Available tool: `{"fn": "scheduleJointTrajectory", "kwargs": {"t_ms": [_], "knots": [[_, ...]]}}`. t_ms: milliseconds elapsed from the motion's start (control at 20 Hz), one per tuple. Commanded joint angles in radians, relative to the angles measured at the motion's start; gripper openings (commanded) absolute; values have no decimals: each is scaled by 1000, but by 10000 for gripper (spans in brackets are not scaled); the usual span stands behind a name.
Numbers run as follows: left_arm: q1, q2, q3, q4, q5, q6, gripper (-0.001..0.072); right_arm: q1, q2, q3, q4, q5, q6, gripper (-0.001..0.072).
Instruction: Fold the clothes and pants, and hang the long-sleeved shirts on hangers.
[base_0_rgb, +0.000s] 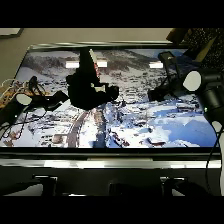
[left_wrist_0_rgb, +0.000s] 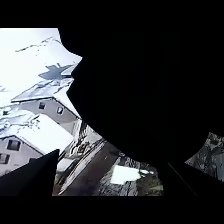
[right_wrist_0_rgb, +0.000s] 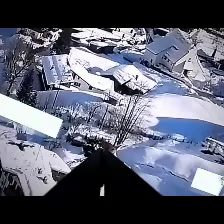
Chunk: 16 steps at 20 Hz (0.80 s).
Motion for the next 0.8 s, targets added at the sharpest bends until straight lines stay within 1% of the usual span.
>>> {"fn": "scheduleJointTrajectory", "kwargs": {"t_ms": [0, 50, 150, 300, 350, 400, 450, 600, 700, 750], "knots": [[3, -169, -2, -341, 123, 169, 720, 1, 0, 0, 0, 0, -2, 44], [3, -201, -2, -399, 130, 213, 720, 1, 0, 0, 0, 0, -2, 44], [3, -248, 8, -467, 132, 261, 720, 1, 0, 0, 0, 0, -2, 44], [-10, -278, 22, -489, 142, 282, 691, 1, 0, 0, 1, -1, -2, 44], [-13, -279, 22, -489, 143, 282, 439, 1, 0, 0, 1, -1, -2, 44], [-15, -278, 22, -488, 135, 282, 89, 1, 0, 0, 1, -5, -2, 44], [-16, -276, 22, -489, 118, 281, 41, 1, 0, 0, 1, -19, -2, 43], [-15, -243, 21, -488, 20, 281, 39, 1, 1, 0, 3, -50, -2, 44], [-16, -178, 6, -458, -61, 278, 38, 1, 1, 0, 15, -49, -2, 44], [-18, -134, -14, -406, -95, 245, 37, 1, 1, 0, 20, -50, -2, 44]]}}
